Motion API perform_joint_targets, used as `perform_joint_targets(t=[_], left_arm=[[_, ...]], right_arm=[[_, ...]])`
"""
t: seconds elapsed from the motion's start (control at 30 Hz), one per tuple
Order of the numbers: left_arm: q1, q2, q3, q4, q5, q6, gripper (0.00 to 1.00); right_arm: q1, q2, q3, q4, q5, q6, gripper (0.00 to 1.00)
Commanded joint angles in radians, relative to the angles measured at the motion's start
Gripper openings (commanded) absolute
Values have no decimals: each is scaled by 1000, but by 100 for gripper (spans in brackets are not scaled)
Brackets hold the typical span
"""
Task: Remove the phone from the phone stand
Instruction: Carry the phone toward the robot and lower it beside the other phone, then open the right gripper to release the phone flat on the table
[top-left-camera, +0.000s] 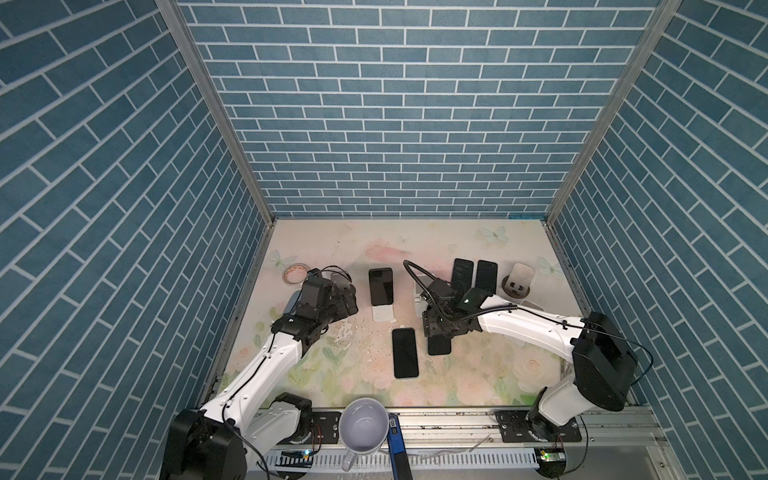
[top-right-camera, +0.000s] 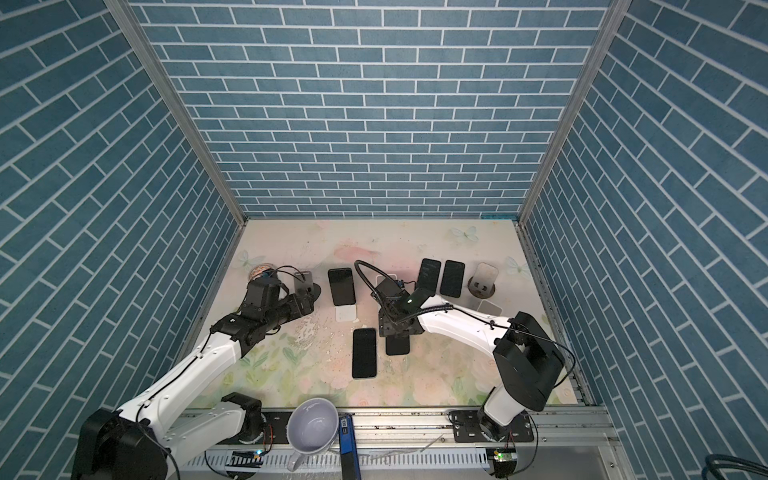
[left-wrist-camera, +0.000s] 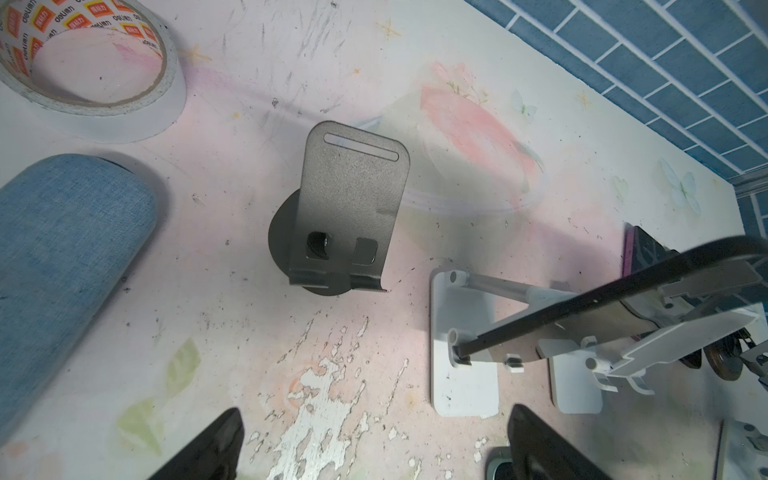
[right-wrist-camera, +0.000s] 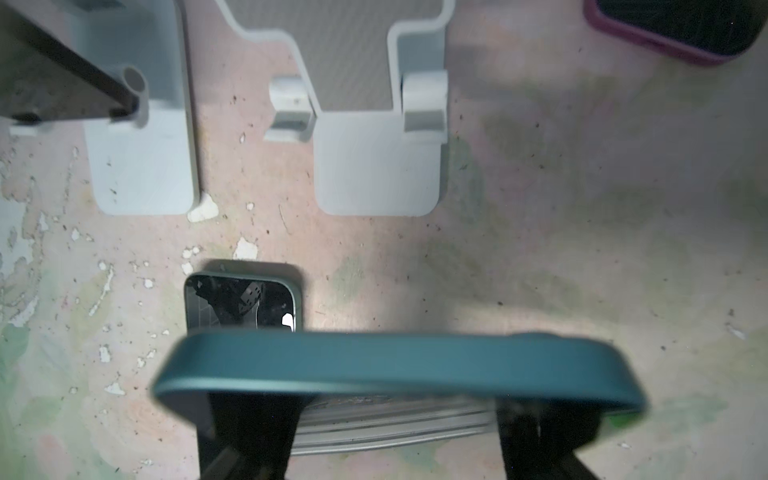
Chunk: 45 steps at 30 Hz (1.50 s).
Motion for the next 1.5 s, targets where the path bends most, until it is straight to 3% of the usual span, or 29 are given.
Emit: perform_joint_targets(t=[0.0,0.47,1.47], left_arm=[[7,-15,-17,-1,-12,4,100],[7,-40,-31,-7,-23,5,100],[8,-42,-54,-5,-38,9,100]], right_arm=[[17,8,-26,-27,-22,66,58],[69,67,-24,-64,-58,97,58],[71,225,42,-67,-98,86,59]])
